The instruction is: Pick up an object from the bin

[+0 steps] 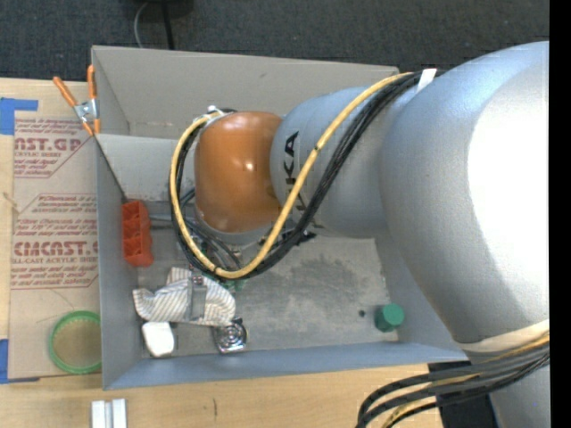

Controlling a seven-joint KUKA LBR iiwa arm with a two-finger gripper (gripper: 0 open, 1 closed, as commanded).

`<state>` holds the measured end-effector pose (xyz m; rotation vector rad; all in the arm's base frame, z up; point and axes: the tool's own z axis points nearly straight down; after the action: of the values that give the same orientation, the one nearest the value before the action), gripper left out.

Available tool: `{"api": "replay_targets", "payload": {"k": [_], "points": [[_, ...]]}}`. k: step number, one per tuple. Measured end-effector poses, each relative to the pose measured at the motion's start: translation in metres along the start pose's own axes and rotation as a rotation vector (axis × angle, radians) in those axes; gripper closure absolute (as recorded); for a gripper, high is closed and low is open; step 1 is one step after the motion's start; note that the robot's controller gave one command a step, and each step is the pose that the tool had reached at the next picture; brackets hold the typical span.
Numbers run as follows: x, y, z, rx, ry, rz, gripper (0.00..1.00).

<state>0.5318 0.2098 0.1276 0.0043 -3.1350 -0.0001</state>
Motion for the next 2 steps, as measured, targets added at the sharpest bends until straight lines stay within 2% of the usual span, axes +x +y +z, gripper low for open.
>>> {"api": "replay_targets", "payload": {"k": [1, 2], "points": [[-0.002, -0.001, -0.005, -0.001, -0.006, 0.002, 0.00], [0.007, -0.013, 0.021, -0.002, -0.009, -0.057, 0.00]]}}
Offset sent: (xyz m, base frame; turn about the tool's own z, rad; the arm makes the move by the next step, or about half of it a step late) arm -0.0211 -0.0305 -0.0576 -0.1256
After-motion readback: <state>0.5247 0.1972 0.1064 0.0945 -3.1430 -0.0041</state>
